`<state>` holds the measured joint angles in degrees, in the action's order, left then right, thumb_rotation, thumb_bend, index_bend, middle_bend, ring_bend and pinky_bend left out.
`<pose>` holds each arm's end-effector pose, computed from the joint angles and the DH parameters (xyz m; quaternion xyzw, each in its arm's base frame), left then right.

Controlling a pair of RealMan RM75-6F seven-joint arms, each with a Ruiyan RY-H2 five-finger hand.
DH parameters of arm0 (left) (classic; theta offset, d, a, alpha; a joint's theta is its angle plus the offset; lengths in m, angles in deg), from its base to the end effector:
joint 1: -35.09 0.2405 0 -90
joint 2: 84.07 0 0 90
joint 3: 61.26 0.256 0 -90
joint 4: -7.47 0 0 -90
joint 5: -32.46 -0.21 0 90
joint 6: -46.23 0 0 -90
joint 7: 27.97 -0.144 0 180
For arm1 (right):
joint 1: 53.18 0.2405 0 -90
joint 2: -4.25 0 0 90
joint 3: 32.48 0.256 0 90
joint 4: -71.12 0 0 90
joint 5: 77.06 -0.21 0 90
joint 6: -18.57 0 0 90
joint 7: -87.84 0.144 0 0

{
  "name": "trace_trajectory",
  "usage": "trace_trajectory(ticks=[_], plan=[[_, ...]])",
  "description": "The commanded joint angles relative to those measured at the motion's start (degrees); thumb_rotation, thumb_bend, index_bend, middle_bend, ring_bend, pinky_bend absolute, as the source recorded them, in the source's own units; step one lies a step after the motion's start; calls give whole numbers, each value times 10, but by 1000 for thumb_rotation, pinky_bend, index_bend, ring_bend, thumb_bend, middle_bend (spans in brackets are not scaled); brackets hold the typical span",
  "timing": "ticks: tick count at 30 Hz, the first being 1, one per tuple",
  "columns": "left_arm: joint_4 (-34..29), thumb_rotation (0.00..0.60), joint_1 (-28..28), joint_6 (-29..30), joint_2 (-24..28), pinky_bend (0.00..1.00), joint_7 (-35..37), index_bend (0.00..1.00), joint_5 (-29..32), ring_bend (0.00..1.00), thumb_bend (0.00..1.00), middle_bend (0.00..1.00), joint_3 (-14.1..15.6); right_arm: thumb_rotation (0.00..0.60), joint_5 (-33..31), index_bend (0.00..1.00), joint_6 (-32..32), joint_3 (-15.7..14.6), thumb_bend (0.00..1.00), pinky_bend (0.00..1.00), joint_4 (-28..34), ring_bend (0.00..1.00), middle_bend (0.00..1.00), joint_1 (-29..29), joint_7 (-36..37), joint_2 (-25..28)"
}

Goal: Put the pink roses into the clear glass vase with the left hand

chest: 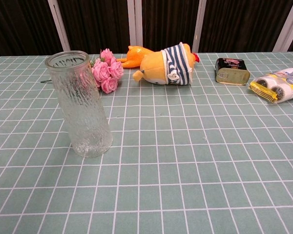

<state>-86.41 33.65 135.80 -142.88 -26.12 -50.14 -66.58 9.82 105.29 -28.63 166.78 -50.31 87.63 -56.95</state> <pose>-0.3208 0.1699 0.2061 -0.5471 -0.3676 -0.3904 0.6427 -0.3041 -0.1733 0.1751 0.5838 -0.3813 0.3979 0.5962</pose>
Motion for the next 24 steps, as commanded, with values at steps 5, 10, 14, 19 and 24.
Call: trace_trajectory(ticks=[5, 10, 14, 19, 24], plan=[[13, 600, -26, -48, 5, 57, 0, 83, 17, 0, 165, 72, -7, 600, -4, 252, 1, 2, 308, 36, -1, 132, 111, -1, 10, 3], [33, 600, -85, -138, 23, 57, -17, 71, 65, 0, 164, 65, -41, 600, -2, 252, 0, 1, 308, 36, -1, 132, 111, 0, 13, 3], [33, 600, -148, -239, 46, 56, -14, 67, 84, 0, 164, 64, -58, 600, -7, 252, -3, 2, 308, 36, -1, 132, 112, 0, 6, 2], [48, 600, -211, -321, 44, 55, -62, 60, 126, 0, 164, 60, -75, 600, -18, 252, -8, 4, 307, 36, -3, 132, 111, 1, -5, -1], [61, 600, -264, -387, 33, 54, -90, 55, 179, 0, 164, 58, -92, 600, -33, 252, -16, 8, 307, 36, -6, 132, 112, 3, -17, -5]])
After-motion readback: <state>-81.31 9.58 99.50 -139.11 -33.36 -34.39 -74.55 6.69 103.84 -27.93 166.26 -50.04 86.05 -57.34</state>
